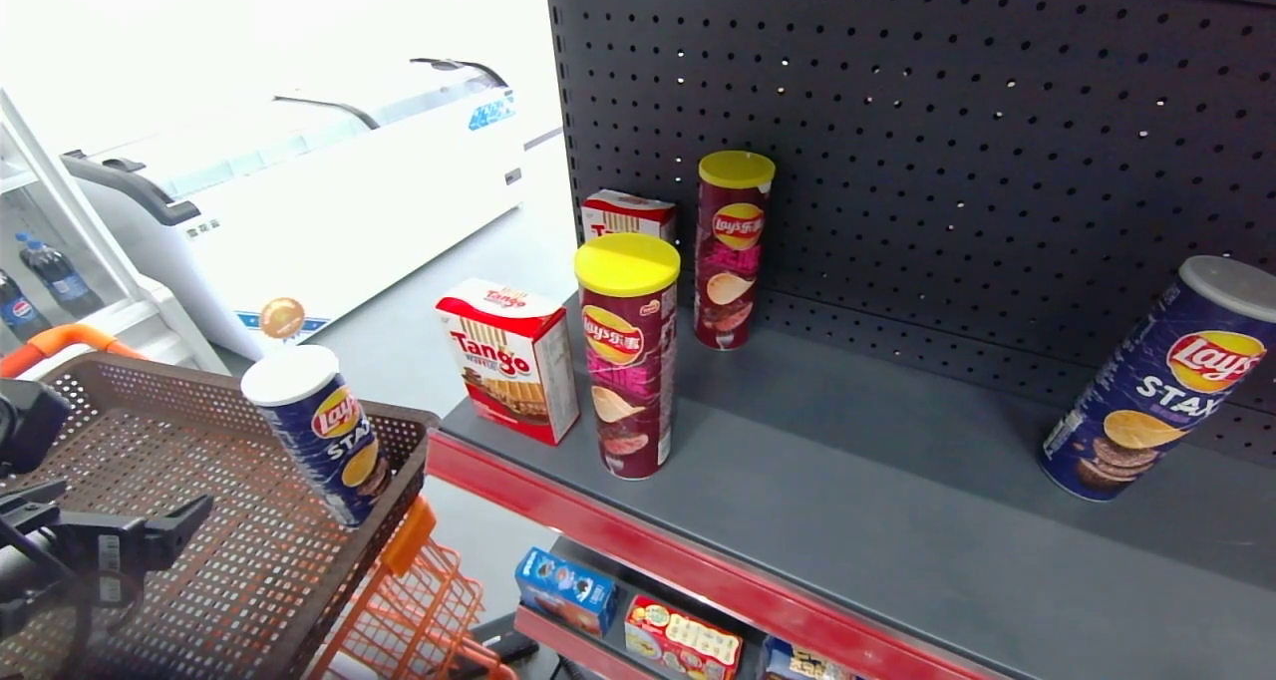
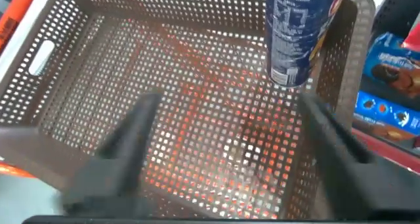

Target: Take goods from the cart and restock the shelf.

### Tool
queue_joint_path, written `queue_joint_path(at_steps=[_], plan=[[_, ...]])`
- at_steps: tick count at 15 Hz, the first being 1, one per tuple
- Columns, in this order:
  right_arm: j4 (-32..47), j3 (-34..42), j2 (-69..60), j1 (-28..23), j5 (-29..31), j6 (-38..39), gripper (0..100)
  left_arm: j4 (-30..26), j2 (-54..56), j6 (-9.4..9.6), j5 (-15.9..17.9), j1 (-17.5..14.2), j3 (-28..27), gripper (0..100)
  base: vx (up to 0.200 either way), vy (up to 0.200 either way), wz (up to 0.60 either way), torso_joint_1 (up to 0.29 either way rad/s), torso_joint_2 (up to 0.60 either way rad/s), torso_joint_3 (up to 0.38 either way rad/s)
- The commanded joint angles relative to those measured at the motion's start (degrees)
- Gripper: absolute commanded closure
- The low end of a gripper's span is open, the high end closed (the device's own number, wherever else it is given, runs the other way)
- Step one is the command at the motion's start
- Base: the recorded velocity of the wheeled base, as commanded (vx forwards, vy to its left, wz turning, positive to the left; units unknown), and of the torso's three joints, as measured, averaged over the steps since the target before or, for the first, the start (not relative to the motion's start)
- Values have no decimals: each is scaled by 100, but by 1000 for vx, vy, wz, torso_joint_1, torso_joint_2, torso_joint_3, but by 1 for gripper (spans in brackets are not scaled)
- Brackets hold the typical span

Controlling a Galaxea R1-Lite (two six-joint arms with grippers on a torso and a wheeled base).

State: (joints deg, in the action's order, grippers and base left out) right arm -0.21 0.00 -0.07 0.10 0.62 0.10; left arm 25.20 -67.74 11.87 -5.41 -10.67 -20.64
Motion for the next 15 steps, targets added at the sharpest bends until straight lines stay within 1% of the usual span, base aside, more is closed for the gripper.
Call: queue_joint_path(at_steps=[1,2,3,4,5,7,8,9,10,12,13,15], plan=[[-6,0,7,-1,-1,-1,0,47,-222,-27,146,56,-19,0,0,0,0,0,0,0],[-6,0,7,-1,-1,-1,0,91,-257,-54,181,82,-19,0,0,0,0,0,0,0],[-6,0,7,-1,-1,-1,0,512,-503,-475,392,320,-10,0,0,0,0,0,0,0],[3,0,7,-1,-1,-1,0,785,-696,-722,445,460,-19,0,0,0,0,0,0,0],[-6,0,7,-1,-1,-1,0,987,-899,-809,445,513,-37,0,0,0,0,0,0,0],[-6,0,7,-1,-1,-1,0,1233,-1329,-871,453,557,-142,0,0,0,0,0,0,0],[-6,0,7,-1,-1,-1,0,1356,-1531,-959,453,627,-213,0,0,0,0,0,0,0],[-6,0,7,-1,-1,-1,0,1453,-1663,-976,453,636,-256,0,0,0,0,0,0,0],[3,0,7,-1,-1,-1,0,1743,-1962,-994,462,618,-353,0,0,0,0,0,0,0],[-6,0,7,-1,-1,-1,0,2024,-2261,-994,462,618,-406,0,0,0,0,0,0,0],[-6,0,7,-1,-1,-1,0,2358,-2525,-985,462,618,-362,0,0,0,0,0,0,0],[-6,0,7,-1,-1,-1,0,2824,-2788,-985,462,618,-248,0,0,0,0,0,0,0]])
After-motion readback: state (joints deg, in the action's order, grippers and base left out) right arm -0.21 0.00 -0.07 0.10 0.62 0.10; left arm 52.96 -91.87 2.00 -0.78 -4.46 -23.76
